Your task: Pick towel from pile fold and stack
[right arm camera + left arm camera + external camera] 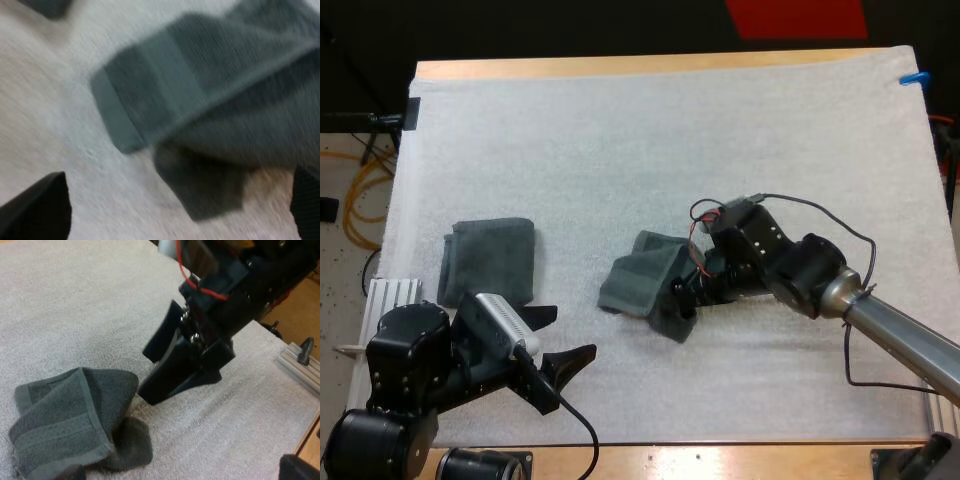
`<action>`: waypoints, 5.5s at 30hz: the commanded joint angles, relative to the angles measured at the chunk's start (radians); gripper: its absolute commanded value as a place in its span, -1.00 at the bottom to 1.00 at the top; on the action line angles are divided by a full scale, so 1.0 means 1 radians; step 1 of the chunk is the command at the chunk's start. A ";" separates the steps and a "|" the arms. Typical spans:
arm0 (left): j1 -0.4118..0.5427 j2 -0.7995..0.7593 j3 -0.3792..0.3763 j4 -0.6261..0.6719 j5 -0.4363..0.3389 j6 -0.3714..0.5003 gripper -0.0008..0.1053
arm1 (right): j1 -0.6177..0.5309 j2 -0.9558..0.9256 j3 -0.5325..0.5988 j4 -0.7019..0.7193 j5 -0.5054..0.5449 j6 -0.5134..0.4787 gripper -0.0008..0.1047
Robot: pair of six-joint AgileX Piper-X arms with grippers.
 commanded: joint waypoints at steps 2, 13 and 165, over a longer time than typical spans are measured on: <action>-0.004 0.003 0.000 -0.004 0.001 0.006 0.38 | -0.006 0.032 0.000 0.050 -0.003 -0.004 0.64; -0.004 0.003 0.000 -0.004 0.001 0.006 0.38 | -0.006 0.229 0.007 0.029 -0.034 -0.049 0.50; -0.460 0.285 0.022 0.037 -0.274 0.051 0.38 | -0.331 0.384 -0.213 0.432 0.389 -0.184 -0.99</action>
